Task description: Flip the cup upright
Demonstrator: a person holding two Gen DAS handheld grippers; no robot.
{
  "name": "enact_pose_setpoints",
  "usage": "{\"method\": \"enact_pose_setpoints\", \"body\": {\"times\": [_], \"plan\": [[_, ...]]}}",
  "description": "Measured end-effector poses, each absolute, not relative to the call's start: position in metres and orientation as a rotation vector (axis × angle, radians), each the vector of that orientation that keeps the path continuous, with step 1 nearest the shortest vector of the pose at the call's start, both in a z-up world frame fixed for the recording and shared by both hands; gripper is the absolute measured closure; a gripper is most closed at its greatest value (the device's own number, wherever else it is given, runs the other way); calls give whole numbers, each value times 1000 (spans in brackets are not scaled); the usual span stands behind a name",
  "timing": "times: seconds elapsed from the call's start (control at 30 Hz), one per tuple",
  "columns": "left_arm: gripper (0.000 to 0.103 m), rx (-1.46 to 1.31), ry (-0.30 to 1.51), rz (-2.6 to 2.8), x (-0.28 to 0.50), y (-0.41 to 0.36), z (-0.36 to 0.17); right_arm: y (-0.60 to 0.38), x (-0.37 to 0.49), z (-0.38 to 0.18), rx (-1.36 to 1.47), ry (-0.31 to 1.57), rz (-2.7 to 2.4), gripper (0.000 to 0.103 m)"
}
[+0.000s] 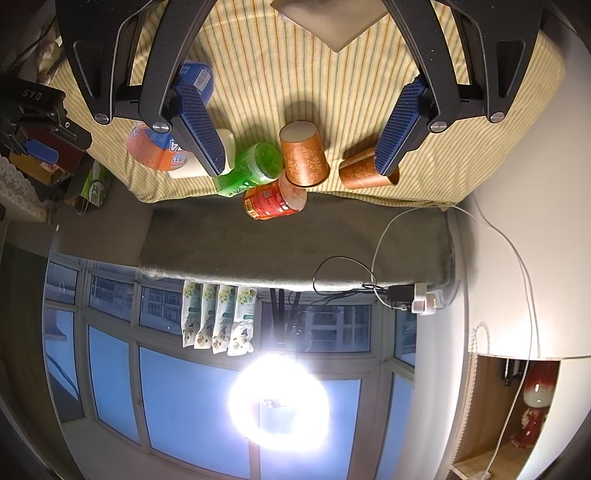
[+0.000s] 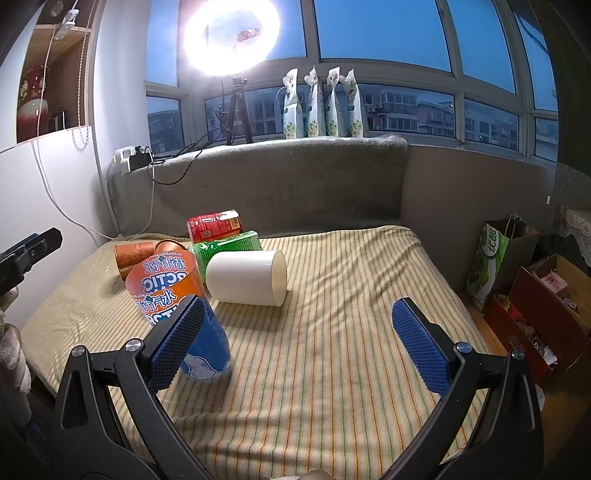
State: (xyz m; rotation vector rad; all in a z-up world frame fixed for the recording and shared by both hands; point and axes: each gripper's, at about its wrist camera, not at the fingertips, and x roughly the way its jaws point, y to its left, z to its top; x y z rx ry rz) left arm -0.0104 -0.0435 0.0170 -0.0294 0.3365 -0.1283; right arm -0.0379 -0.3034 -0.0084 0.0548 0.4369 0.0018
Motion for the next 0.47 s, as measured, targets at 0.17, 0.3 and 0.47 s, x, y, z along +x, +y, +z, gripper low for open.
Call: {"method": "enact_pose_setpoints", "body": {"times": [0.17, 0.3, 0.47], "plan": [[20, -30, 336, -128, -10, -43, 17, -305, -36, -11, 58, 445, -5, 0], [20, -27, 331, -127, -10, -42, 17, -305, -34, -14, 62, 453, -9, 0], [20, -17, 320, -119, -10, -40, 17, -304, -33, -14, 58, 460, -12, 0]]}}
